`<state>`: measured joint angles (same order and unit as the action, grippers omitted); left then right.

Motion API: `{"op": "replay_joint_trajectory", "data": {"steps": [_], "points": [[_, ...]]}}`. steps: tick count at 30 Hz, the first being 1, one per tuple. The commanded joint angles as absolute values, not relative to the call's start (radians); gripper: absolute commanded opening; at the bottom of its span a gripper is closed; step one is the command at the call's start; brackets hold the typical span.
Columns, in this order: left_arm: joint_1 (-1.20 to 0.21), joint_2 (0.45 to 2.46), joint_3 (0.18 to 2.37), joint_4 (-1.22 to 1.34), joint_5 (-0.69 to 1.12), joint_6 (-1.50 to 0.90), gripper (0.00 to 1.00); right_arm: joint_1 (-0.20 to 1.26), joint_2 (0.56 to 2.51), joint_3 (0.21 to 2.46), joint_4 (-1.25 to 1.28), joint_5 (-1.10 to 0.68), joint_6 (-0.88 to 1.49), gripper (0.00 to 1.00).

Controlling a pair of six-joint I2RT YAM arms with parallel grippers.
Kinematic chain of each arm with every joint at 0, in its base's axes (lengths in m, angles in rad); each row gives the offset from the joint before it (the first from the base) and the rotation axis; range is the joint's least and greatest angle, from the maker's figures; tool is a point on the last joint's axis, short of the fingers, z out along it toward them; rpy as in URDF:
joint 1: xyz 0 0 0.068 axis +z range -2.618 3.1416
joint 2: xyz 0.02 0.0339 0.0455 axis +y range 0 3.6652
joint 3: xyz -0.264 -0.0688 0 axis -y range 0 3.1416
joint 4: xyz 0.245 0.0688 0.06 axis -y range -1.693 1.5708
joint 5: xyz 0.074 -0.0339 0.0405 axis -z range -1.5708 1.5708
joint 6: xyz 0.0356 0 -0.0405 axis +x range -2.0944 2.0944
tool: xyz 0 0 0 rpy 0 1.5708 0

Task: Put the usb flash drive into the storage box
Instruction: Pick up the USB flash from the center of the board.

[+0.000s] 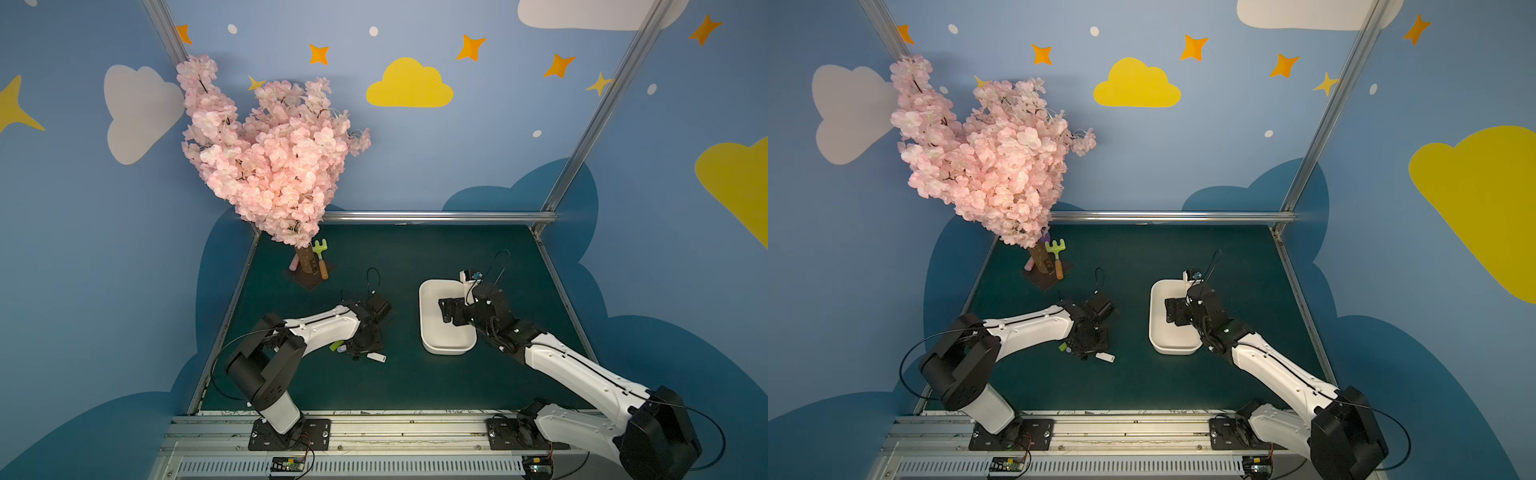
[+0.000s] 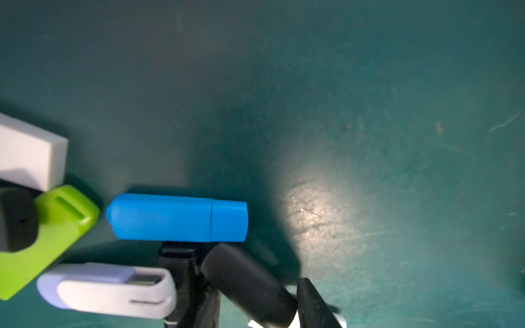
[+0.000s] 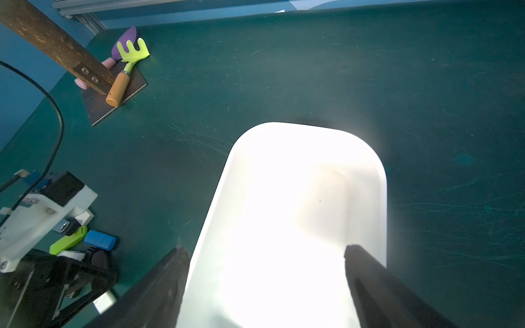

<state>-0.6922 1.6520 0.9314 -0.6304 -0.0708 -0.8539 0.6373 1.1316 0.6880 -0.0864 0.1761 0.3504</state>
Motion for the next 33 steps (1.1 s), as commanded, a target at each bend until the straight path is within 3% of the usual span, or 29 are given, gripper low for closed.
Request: {"op": "replay_joint_trajectory", "data": {"steps": [1,9,21,30,33], "points": [[-0.687,1.664,0.941,-0.643,-0.106,-0.859,0.48,0.642,1.142,0.710,-0.086,0.179,0.338,0.89],[-0.678,1.686,0.949,-0.634,-0.128,-0.859,0.45,0.641,1.149,0.713,-0.087,0.173,0.340,0.89],[-0.667,1.738,0.976,-0.675,-0.180,-0.839,0.32,0.641,1.155,0.715,-0.092,0.172,0.342,0.89],[-0.647,1.729,0.971,-0.684,-0.202,-0.823,0.32,0.641,1.157,0.718,-0.094,0.170,0.344,0.89],[-0.646,1.749,0.981,-0.685,-0.205,-0.822,0.27,0.643,1.158,0.718,-0.094,0.170,0.346,0.89]]}}
